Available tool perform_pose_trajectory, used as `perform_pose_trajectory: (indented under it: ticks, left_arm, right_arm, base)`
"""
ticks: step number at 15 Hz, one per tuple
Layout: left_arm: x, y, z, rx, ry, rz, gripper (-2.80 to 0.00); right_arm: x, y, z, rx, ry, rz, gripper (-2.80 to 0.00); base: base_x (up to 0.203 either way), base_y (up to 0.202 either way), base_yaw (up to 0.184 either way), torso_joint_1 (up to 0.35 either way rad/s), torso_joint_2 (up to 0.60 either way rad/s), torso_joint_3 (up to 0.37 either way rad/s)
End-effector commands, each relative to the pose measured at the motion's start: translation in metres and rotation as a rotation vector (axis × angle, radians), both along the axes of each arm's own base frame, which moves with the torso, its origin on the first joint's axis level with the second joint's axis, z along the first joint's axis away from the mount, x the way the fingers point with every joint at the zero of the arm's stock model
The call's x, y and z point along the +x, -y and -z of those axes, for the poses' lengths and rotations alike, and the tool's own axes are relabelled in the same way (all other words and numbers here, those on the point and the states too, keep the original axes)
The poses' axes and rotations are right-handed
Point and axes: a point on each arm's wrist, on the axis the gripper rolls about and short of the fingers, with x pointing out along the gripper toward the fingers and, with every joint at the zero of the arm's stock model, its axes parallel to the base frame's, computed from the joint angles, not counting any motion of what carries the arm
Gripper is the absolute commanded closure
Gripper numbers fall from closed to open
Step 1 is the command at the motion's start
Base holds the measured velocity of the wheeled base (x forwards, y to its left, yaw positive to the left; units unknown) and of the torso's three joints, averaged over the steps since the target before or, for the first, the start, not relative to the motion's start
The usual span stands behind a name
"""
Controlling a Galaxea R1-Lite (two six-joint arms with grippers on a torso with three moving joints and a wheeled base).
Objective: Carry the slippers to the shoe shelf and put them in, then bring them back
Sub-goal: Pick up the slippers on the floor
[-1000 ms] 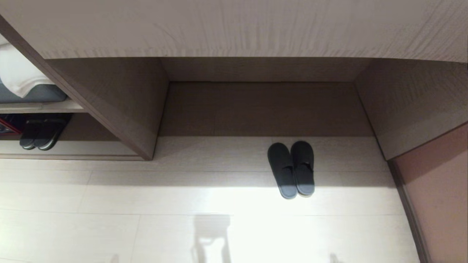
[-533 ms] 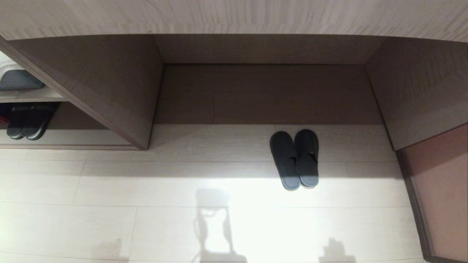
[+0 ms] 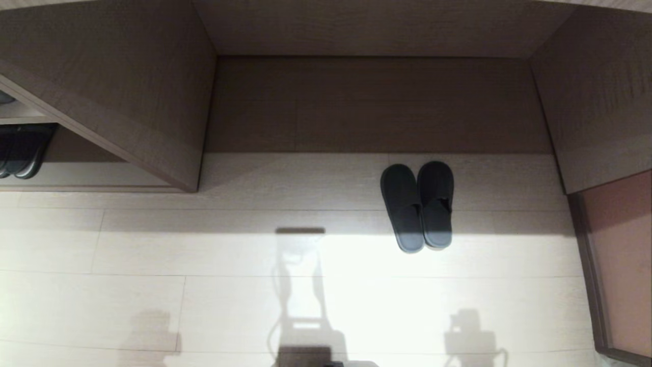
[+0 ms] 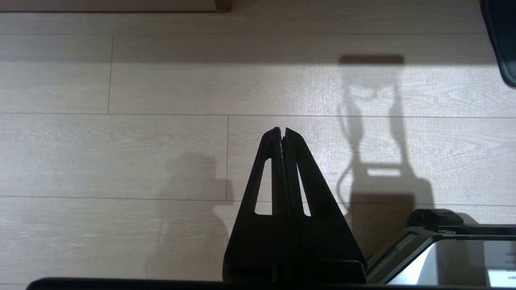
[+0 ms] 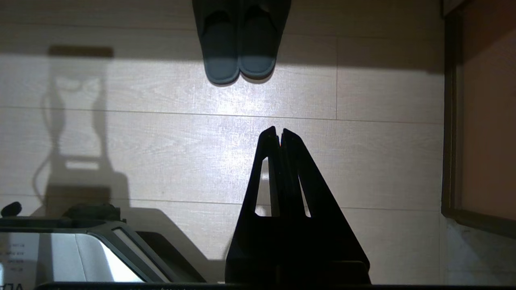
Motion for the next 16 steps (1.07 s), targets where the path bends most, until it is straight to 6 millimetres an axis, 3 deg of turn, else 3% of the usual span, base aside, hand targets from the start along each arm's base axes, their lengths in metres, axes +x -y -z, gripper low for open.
perform_pose_trajectory:
  ticks: [1, 16]
  left_arm:
    - [0.0000, 0.0000, 0.0000, 0.000, 0.000, 0.000, 0.00]
    - [0.0000, 0.0000, -0.0002, 0.000, 0.002, -0.001, 0.00]
  right_arm:
    - [0.0000, 0.0000, 0.0000, -0.003, 0.000, 0.000, 0.00]
    - [0.0000, -0.0001, 0.0001, -0.046, -0.002, -0.009, 0.00]
  base:
    - [0.000, 0.000, 0.000, 0.005, 0.01, -0.193]
    - [0.000, 0.000, 0.000, 0.002, 0.00, -0.199]
